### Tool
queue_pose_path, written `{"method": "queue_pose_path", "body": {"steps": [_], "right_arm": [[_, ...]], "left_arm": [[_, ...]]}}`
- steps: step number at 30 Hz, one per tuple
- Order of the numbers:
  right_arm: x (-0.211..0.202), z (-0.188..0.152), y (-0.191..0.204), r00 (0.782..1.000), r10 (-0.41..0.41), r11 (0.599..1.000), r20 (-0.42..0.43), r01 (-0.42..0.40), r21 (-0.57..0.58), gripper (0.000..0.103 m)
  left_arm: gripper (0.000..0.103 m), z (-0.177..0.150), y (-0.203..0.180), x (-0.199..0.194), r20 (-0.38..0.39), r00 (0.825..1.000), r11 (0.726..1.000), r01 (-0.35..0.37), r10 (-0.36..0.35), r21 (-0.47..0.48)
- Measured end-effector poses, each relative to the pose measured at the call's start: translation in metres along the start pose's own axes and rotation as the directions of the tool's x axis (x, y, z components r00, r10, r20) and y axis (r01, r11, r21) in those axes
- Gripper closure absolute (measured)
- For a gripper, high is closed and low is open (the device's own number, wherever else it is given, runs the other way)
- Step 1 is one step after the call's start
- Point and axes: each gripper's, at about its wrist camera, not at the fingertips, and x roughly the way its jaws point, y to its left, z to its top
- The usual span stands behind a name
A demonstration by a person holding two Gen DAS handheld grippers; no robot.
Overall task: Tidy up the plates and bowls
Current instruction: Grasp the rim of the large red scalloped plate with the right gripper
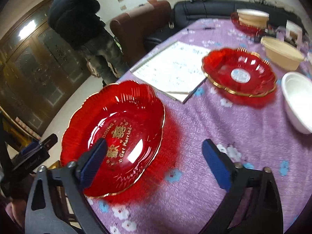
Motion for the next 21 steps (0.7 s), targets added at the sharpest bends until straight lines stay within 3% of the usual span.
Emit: {"method": "queue_pose_path", "body": {"steps": [12,21], "right_arm": [[0.039,0.009,-0.004,0.997,0.009,0.999,-0.075,-0.006,0.047,0.008],[0.049,0.014,0.007,0.997,-0.054,0.998,-0.063,0.053,-0.017,0.025]], "left_arm": [[0.0,0.001,-0.019,0.023,-0.075,0.996,0.999,0.044,-0.043,0.019],[0.0,-0.001,-0.032,0.04,-0.128,0.989,0.997,0.074,-0.069,0.032]]}}
